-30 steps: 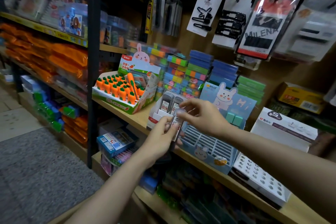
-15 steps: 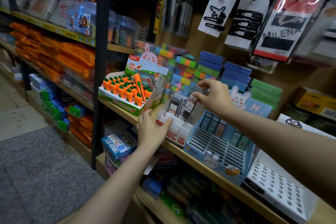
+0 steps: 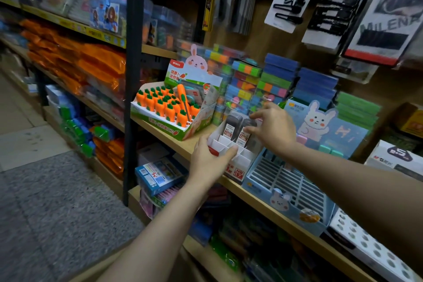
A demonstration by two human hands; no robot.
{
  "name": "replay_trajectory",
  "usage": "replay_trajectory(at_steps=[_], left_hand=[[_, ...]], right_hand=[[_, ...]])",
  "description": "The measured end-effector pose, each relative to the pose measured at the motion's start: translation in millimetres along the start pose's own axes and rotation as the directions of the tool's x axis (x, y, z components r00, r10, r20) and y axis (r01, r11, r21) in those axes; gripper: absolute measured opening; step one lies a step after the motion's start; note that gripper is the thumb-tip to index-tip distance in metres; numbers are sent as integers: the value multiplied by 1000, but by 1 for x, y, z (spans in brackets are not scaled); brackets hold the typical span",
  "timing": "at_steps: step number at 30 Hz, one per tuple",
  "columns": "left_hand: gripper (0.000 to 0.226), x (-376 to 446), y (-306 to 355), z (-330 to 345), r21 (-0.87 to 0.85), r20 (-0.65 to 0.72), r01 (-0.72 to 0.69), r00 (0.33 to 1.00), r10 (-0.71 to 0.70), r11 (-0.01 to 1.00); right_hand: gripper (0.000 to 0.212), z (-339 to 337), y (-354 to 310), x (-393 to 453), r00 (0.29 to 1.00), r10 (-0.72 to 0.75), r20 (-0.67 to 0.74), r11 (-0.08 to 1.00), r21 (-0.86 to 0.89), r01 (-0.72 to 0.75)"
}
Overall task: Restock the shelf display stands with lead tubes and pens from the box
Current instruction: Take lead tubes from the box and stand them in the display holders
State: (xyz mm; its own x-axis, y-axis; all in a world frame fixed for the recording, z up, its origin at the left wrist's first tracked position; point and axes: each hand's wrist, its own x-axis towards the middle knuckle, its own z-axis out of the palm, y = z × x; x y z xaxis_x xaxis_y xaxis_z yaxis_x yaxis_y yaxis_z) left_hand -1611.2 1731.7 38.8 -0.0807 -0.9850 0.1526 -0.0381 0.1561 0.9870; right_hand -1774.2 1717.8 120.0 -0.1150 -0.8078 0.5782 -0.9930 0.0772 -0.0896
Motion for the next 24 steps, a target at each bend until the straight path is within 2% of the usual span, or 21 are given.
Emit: replay_trajectory(at_steps=[4, 7, 10, 12, 14, 16, 18, 21, 23, 24], left_hand=[[64, -1, 4, -6, 47, 40, -49, 998, 48, 998], [54, -6, 10, -19, 88, 44, -134, 990, 131, 987], [32, -22, 8, -35, 198, 3, -205, 978, 209, 958], [23, -39, -1, -46, 291, 7, -245, 967, 254, 925], [18, -60, -14, -59, 349, 22, -222, 973, 229, 911], [12, -88, -34, -69, 335, 15, -80, 997, 79, 939], [7, -121, -65, -80, 338, 12, 85, 995, -95, 937], [9, -177, -128, -96, 415, -33, 368, 920, -391, 832], [12, -209, -169, -103, 373, -132, 547, 830, -541, 749], [14, -224, -189, -104, 323, -163, 622, 779, -605, 714]], right_hand=[[43, -5, -3, -5, 1000, -2, 2, 999, 46, 2], [28, -24, -9, -15, 993, 4, -121, 967, 253, 27], [11, -39, -27, -61, 979, 22, -205, 831, 548, 96], [14, -39, -38, -108, 980, -21, -198, 748, 647, 147], [14, -29, -46, -156, 984, -71, -165, 700, 695, 167], [12, -8, -55, -204, 994, -102, -40, 666, 740, 98], [12, 22, -66, -255, 972, -151, 179, 665, 746, -34], [13, 74, -80, -324, 853, -162, 497, 722, 648, -240], [13, 105, -82, -354, 744, -69, 664, 736, 538, -412], [17, 118, -81, -366, 669, -12, 743, 730, 464, -502]])
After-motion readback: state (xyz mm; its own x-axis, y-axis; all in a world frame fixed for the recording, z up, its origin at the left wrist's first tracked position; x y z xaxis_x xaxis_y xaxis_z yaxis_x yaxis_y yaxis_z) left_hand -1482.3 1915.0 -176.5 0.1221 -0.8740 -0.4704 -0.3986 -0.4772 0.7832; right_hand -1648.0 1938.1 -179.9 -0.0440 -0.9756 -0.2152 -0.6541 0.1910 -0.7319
